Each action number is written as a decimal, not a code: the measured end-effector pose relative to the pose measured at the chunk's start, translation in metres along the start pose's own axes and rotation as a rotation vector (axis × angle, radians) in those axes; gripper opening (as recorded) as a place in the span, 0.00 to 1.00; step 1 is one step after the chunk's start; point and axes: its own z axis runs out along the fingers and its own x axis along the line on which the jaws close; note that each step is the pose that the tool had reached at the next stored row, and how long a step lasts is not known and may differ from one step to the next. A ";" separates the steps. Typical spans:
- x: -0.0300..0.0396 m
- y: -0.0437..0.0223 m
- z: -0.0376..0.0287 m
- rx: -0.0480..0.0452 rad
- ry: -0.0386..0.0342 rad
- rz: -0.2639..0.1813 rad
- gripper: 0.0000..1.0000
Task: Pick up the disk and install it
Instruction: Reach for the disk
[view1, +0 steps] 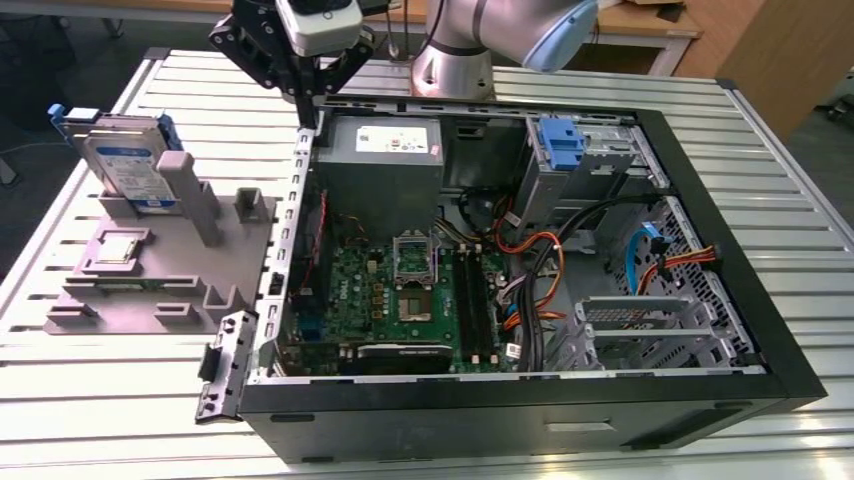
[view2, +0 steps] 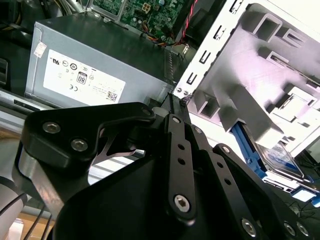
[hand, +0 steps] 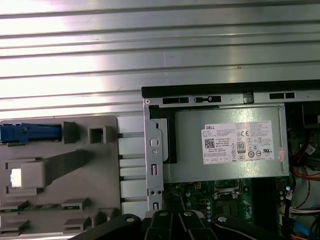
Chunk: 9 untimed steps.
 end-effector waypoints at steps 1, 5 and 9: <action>0.0003 0.0000 0.0000 0.0000 -0.0001 0.000 0.10; 0.0036 0.0014 0.0001 0.0000 0.0000 0.000 0.10; 0.0065 0.0034 0.0004 0.0000 0.0000 0.000 0.10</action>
